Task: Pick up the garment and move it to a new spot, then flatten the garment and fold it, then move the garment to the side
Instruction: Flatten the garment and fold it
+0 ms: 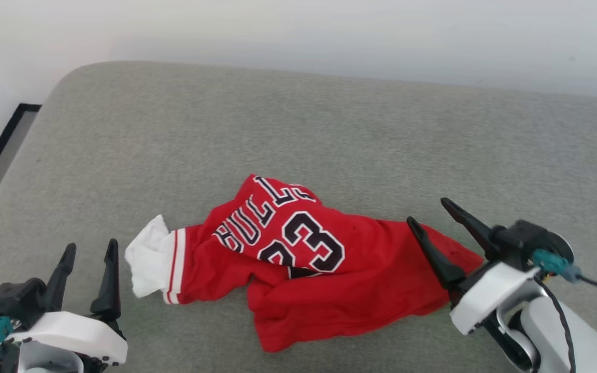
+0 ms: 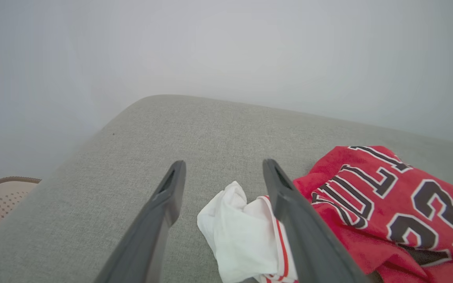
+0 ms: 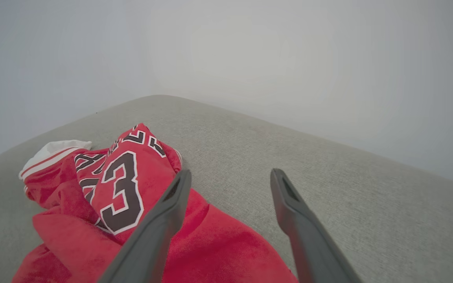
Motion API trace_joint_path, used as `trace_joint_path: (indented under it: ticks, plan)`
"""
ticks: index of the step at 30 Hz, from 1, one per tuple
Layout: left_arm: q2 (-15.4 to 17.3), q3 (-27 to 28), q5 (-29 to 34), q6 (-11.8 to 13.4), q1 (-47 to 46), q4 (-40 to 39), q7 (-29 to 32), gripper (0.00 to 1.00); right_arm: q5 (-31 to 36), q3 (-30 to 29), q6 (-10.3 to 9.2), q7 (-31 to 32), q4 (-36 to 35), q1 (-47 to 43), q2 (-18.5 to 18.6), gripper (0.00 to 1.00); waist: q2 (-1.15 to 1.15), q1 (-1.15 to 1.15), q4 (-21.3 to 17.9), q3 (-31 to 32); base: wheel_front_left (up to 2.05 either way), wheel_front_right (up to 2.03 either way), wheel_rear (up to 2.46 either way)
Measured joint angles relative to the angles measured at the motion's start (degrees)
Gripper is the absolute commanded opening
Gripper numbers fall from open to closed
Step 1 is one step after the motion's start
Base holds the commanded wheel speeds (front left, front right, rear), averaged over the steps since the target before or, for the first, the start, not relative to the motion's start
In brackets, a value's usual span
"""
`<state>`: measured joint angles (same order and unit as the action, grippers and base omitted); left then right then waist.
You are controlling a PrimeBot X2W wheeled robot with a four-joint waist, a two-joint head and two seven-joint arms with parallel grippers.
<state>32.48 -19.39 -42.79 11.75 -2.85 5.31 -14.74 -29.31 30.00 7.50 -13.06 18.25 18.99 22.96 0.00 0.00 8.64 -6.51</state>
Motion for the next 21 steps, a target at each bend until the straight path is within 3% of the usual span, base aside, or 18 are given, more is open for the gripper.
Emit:
trace_joint_path:
  ticks: [3,16,21]
  plan:
    - [-3.54,3.81,2.48,-1.67,0.68,0.38,-0.16,1.0,-3.04,3.61,0.0,3.13,1.14,2.97,1.62,1.0,0.0,0.0,1.58,-0.28,0.0,0.0,0.0]
    - [-21.65,23.13,17.74,-15.35,3.79,-0.63,-0.22,1.0,-18.49,17.29,0.0,24.4,5.0,13.99,8.04,1.0,0.0,0.0,8.5,-2.48,0.0,0.0,0.0]
    - [-25.9,27.04,20.23,-17.68,3.77,-0.54,-0.22,1.0,-19.8,21.31,0.0,30.17,7.57,16.63,8.73,1.0,0.0,0.0,9.69,-3.15,0.0,0.0,0.0]
